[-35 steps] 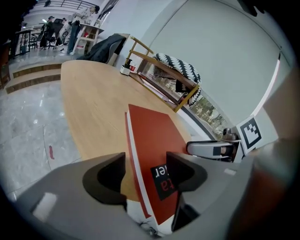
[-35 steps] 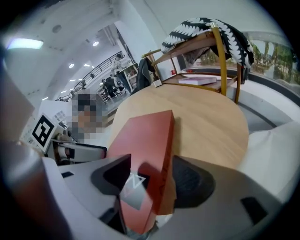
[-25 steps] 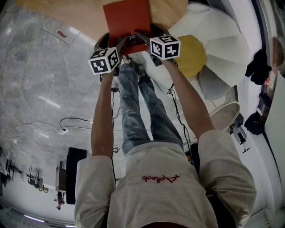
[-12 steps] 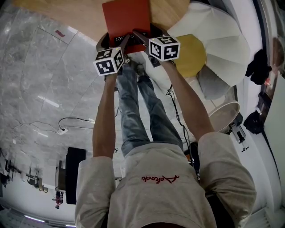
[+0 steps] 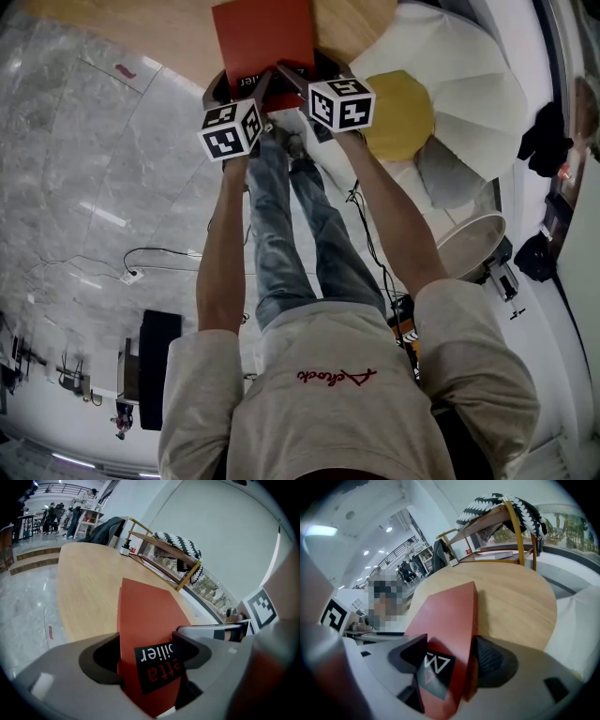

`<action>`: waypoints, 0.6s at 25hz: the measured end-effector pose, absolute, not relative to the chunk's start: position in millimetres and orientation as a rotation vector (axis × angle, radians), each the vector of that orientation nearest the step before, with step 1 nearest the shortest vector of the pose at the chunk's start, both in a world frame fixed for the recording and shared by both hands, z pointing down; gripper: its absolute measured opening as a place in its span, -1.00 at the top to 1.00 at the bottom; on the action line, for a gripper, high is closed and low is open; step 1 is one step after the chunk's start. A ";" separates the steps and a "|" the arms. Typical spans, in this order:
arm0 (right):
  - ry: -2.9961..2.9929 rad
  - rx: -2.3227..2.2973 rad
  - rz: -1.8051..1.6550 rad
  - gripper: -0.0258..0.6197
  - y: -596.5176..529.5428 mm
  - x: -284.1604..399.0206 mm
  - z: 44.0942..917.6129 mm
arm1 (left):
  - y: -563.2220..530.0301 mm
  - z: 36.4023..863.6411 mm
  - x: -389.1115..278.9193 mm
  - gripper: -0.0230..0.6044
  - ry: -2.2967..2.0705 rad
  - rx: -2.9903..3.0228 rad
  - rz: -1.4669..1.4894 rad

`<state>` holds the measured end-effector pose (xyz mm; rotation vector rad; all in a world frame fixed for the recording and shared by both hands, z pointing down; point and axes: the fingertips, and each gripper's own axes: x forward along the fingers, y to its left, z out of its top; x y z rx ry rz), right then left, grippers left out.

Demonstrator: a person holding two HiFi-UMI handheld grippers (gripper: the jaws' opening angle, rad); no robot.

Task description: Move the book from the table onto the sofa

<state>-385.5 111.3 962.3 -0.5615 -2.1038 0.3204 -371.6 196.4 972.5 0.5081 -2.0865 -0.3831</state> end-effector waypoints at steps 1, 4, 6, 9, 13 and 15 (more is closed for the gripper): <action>-2.104 -0.561 0.316 0.00 111.4 -385.3 961.8 | 196.6 972.5 -371.0 -0.15 -2.084 0.504 -0.390; -2.106 -0.572 0.307 0.00 113.3 -384.1 958.4 | 198.3 969.6 -368.4 -0.15 -2.085 0.488 -0.401; -2.110 -0.579 0.304 0.00 114.4 -384.7 955.0 | 199.4 966.2 -368.6 -0.15 -2.093 0.485 -0.400; -2.127 -0.586 0.297 0.00 116.1 -386.0 943.8 | 201.1 955.4 -370.1 -0.15 -2.111 0.485 -0.399; -2.162 -0.606 0.279 0.00 116.3 -391.1 919.3 | 201.2 931.7 -374.5 -0.15 -2.151 0.484 -0.401; -2.183 -0.620 0.273 0.00 116.7 -395.4 904.5 | 201.6 917.0 -378.5 -0.15 -2.175 0.484 -0.398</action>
